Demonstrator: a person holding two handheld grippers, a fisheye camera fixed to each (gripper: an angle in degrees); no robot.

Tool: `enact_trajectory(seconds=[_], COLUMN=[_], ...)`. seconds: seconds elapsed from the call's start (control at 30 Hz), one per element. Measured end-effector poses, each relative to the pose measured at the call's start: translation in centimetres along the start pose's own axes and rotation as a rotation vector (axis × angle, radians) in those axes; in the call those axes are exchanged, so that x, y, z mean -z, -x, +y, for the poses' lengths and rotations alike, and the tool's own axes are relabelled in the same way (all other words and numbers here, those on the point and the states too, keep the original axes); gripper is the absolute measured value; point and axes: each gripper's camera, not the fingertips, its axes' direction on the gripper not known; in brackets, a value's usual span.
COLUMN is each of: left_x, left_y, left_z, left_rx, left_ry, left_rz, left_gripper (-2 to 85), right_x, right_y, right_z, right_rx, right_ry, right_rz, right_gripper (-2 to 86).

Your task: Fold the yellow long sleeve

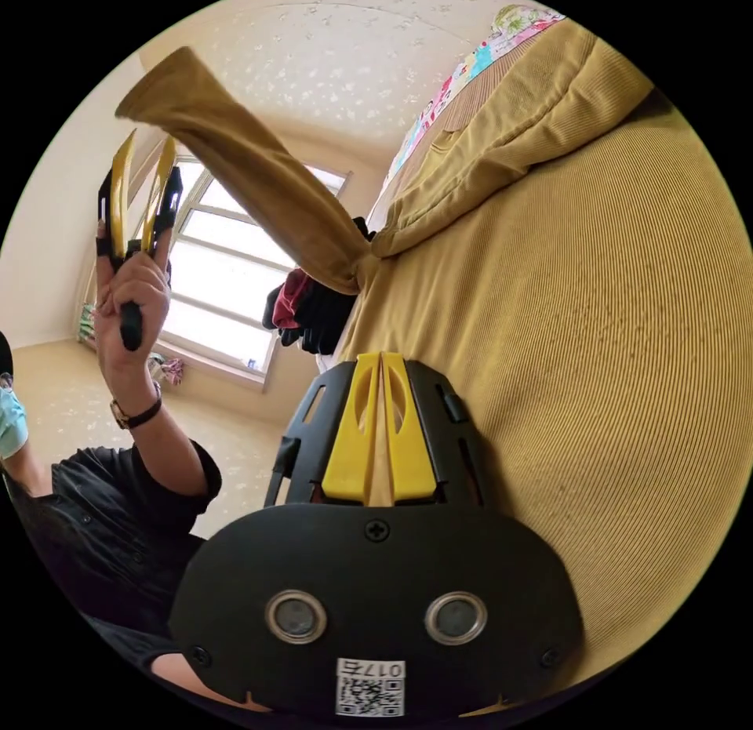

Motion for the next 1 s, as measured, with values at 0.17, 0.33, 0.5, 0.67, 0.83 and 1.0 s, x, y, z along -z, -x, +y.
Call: enact_trajectory(seconds=[0.17,0.33,0.5,0.67,0.83,1.0], left_x=[-1.3,2.4,-4.0,-11.6,-15.6,-5.7], left_y=[3.8,6.5,6.8,5.6,7.4,8.2], left_z=[8.1,12.9,11.0,2.1,-7.5,-5.9], left_rx=[0.092,0.125,-0.010,-0.139,-0.085,0.063], left_ry=[0.015,0.002,0.249,0.327,0.361,0.062], left_rz=[-0.114,-0.494,-0.553,-0.754,-0.831,-0.483], left_gripper=[8.8,8.9,1.3,-0.3,0.4,3.9], right_x=[-1.8,3.5,0.2,-4.3,-5.0,0.9], right_y=[2.1,10.8,10.2,9.1,5.5,11.1], right_z=[-0.2,4.6,4.8,-3.1,-15.7,-15.2], right_rx=[-0.068,0.104,0.130,0.186,0.112,0.041], right_ry=[0.143,-0.090,0.022,0.090,0.176,-0.006], right_rz=[0.015,0.563,1.138,1.308,1.274,0.995], right_gripper=[0.6,0.5,0.4,0.4,0.8,1.9])
